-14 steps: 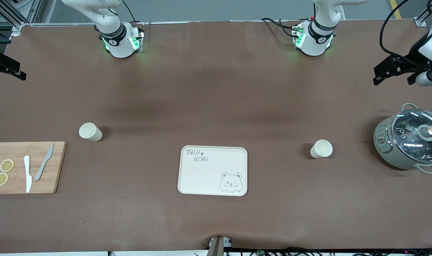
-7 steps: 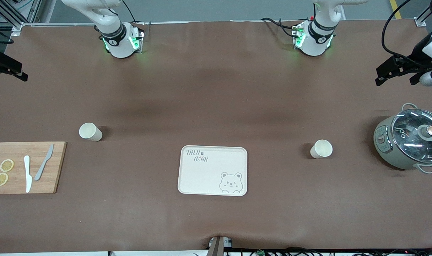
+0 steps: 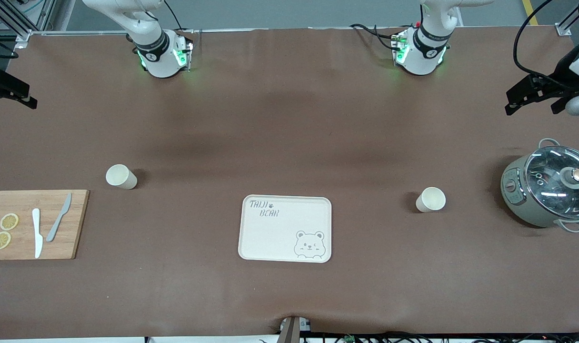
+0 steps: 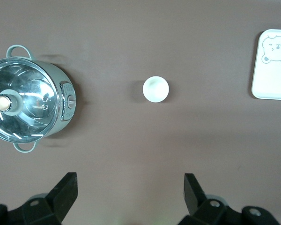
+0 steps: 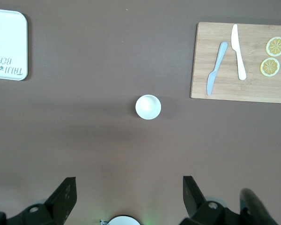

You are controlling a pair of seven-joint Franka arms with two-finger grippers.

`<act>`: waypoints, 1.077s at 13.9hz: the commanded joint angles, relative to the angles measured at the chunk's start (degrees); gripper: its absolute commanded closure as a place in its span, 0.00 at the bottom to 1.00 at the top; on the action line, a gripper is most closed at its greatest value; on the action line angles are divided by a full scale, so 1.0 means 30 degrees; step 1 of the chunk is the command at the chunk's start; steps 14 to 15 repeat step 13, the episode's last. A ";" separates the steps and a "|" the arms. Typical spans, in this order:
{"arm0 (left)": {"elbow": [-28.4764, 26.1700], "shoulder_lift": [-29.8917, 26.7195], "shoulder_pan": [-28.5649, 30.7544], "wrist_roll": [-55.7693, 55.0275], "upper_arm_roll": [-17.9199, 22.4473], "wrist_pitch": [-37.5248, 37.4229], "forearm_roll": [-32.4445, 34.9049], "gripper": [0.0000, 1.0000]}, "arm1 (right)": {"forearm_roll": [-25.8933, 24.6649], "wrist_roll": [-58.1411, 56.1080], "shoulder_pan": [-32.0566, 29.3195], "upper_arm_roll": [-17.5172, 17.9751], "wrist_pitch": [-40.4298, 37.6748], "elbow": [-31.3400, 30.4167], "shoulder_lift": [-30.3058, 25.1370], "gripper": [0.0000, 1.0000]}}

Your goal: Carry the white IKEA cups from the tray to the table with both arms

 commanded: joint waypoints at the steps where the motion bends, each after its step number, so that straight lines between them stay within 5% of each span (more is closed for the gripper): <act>1: 0.0416 0.0086 -0.0005 -0.0014 0.0108 -0.0353 -0.0066 0.00 | -0.0454 0.0109 0.0263 0.0014 0.0124 -0.0258 -0.0325 0.00; 15: 0.0416 -0.0061 0.0171 0.0045 0.0108 -0.0910 -0.0037 0.00 | -0.0425 0.0110 0.0469 -0.0015 -0.0052 -0.0229 -0.0295 0.00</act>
